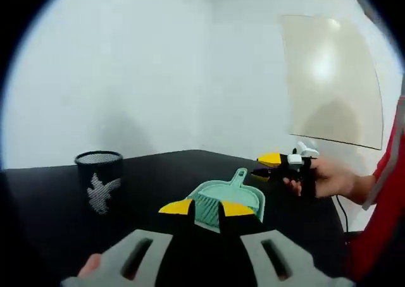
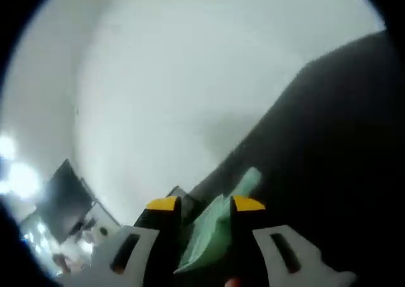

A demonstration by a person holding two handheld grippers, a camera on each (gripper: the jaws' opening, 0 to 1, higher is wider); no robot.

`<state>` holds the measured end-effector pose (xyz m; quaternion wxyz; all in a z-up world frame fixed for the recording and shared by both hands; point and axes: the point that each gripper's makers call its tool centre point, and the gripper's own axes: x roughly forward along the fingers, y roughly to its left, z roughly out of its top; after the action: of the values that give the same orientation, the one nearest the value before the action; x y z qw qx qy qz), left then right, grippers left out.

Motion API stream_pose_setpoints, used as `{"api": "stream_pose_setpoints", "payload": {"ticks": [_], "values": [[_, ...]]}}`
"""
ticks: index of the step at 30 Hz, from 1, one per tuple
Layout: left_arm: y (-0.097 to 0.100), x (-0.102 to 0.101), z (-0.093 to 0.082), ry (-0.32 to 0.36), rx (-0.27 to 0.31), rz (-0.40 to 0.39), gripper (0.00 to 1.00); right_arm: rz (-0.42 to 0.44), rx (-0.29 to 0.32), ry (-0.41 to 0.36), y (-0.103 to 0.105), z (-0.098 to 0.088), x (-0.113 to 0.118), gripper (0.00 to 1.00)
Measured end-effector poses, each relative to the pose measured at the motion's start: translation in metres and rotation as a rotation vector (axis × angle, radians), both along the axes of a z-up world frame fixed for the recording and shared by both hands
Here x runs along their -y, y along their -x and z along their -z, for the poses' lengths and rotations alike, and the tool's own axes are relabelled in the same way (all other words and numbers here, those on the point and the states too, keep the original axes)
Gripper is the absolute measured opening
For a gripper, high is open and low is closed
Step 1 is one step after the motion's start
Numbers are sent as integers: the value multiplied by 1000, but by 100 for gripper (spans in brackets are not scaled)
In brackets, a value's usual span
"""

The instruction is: Pick up the broom and sweep the trash on the tabletop into the dustpan.

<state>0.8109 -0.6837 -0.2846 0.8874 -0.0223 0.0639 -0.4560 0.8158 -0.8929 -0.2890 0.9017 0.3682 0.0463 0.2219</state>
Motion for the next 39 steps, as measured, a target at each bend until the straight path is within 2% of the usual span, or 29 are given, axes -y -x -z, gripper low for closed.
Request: {"api": "stream_pose_setpoints", "payload": {"ticks": [2,6,10,16,17,19,24,28,32,34,35,36,37,39], "values": [[8,-10,1,-2,3,-9,15,-47,62,72,8,-7,-9,36],[30,-31,3,-36,29,-32,17,-97,125,166,10,-8,-10,36],[47,-44,1,-35,61,-42,18,-137,192,273,22,-12,-18,37],[69,-57,-2,-31,120,-64,18,-172,285,342,37,-21,-26,38],[73,-60,-3,-27,134,-72,18,-179,325,422,42,-20,-30,39],[79,-63,-4,-12,153,-78,18,-187,374,496,50,-21,-36,40],[83,-74,-5,28,184,-97,18,-218,432,514,63,-25,-45,41],[79,-81,-7,46,201,-101,19,-242,483,551,72,-26,-52,44],[75,-83,-15,74,231,-98,24,-265,510,552,77,-28,-59,49],[73,-82,-11,82,237,-93,26,-269,515,556,77,-26,-60,50],[73,-80,-5,66,223,-78,26,-269,513,561,76,-25,-59,50],[73,-79,3,15,207,-69,28,-269,510,563,75,-23,-58,50],[72,-77,4,-22,243,-67,29,-276,512,552,76,-23,-57,50],[74,-71,5,-23,243,-54,32,-280,532,513,78,-29,-56,50]]}}
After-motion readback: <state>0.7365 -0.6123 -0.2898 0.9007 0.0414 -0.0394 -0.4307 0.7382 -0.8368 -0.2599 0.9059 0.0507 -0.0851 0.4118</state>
